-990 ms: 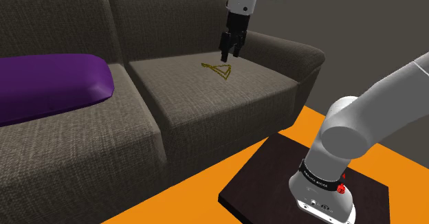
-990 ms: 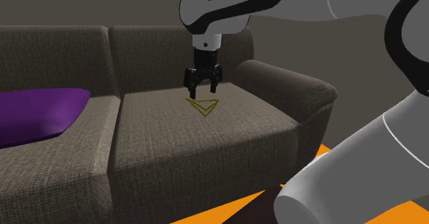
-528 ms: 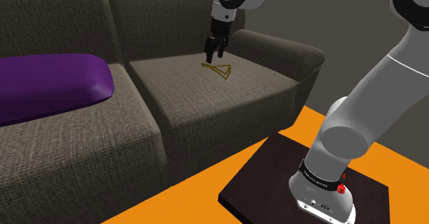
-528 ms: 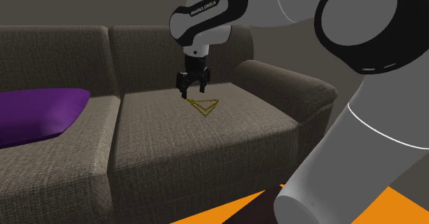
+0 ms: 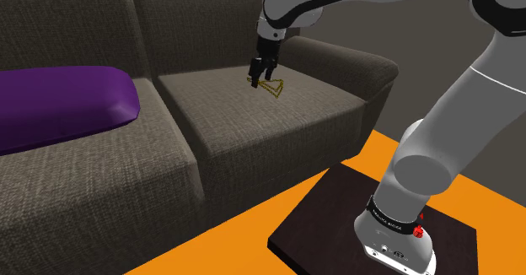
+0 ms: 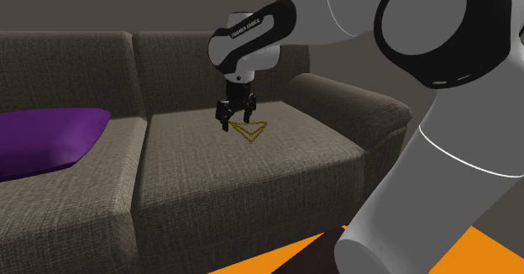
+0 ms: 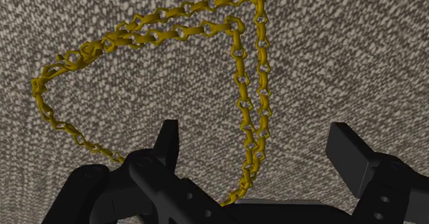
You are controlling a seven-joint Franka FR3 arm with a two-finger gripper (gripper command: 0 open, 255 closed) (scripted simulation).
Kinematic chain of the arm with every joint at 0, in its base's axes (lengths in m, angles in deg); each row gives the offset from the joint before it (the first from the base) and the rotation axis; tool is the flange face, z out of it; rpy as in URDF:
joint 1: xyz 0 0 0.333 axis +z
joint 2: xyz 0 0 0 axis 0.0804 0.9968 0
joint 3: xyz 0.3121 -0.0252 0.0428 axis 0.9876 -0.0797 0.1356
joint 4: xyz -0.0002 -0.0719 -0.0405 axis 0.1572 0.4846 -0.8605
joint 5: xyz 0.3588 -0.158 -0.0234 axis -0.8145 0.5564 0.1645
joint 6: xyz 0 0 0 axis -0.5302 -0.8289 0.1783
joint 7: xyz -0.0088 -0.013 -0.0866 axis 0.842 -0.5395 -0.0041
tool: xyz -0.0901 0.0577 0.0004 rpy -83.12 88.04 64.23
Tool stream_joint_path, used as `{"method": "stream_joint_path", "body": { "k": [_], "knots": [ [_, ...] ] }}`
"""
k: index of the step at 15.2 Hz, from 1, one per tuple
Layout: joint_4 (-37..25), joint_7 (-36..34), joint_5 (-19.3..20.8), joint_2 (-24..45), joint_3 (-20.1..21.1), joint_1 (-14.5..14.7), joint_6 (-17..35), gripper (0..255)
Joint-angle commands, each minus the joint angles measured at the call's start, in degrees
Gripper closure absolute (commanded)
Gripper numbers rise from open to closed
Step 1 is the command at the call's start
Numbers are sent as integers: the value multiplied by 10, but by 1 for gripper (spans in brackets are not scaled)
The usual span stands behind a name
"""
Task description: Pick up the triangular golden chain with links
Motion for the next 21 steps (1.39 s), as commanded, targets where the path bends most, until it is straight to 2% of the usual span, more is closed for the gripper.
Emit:
{"method": "stream_joint_path", "body": {
  "k": [1, 2, 11, 21],
  "knots": [
    [4, -1, 0, 3, 1, 0, 7, 0],
    [3, 0, 0, 3, 0, 0, 7, 255],
    [4, -1, 0, 3, 1, 0, 7, 255],
    [-66, -2, 1, -5, 1, 0, -71, 255]
  ]
}}
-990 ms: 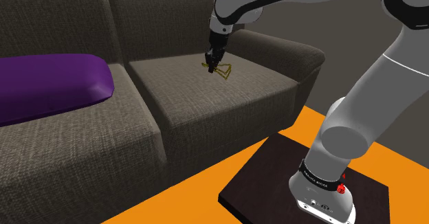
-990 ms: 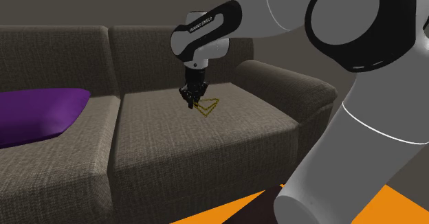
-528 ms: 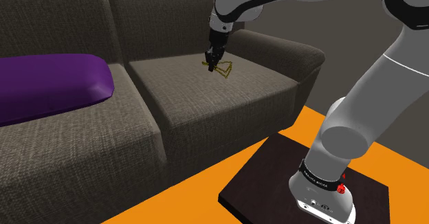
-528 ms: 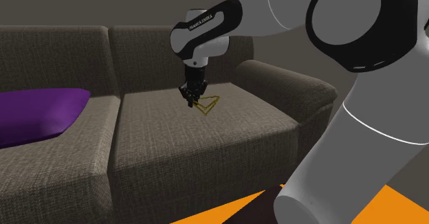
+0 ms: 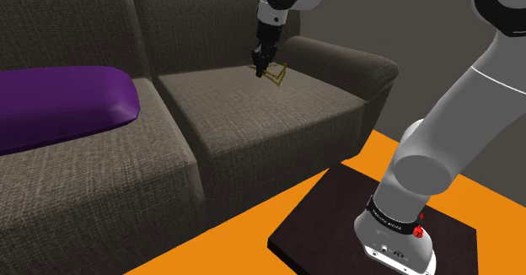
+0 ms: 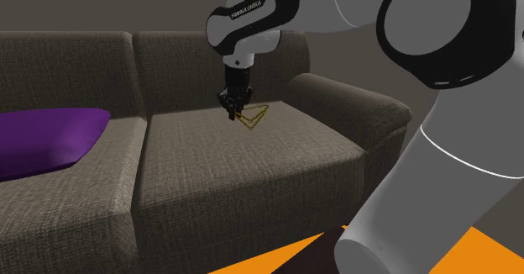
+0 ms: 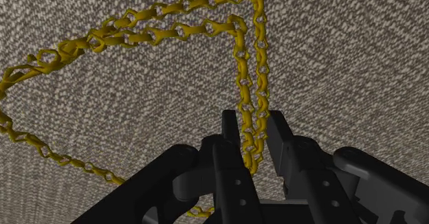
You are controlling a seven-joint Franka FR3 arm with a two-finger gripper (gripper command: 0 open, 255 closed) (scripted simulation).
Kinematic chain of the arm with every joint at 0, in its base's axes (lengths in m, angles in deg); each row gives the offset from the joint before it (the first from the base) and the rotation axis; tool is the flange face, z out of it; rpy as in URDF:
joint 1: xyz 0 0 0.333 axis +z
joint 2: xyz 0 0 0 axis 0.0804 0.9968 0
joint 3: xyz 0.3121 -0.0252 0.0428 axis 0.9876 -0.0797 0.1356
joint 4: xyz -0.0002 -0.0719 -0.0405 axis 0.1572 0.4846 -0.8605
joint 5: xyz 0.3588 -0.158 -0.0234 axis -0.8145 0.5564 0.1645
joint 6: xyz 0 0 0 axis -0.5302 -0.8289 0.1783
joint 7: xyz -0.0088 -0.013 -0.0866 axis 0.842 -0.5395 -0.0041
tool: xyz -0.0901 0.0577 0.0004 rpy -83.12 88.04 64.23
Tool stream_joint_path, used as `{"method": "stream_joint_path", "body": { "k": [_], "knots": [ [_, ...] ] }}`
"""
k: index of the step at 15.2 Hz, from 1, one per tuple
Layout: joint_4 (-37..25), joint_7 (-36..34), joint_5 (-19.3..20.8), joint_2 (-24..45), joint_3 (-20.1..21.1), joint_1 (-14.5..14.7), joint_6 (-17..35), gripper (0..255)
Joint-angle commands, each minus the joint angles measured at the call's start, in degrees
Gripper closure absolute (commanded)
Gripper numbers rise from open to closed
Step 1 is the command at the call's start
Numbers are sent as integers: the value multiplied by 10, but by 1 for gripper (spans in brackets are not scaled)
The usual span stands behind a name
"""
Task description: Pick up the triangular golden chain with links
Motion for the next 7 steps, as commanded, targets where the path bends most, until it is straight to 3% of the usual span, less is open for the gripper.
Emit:
{"method": "stream_joint_path", "body": {
  "k": [1, 7],
  "knots": [
    [-17, 0, 0, 0, 0, 0, -18, 255],
    [-50, -1, 0, 1, 0, 0, -50, 255]
  ]
}}
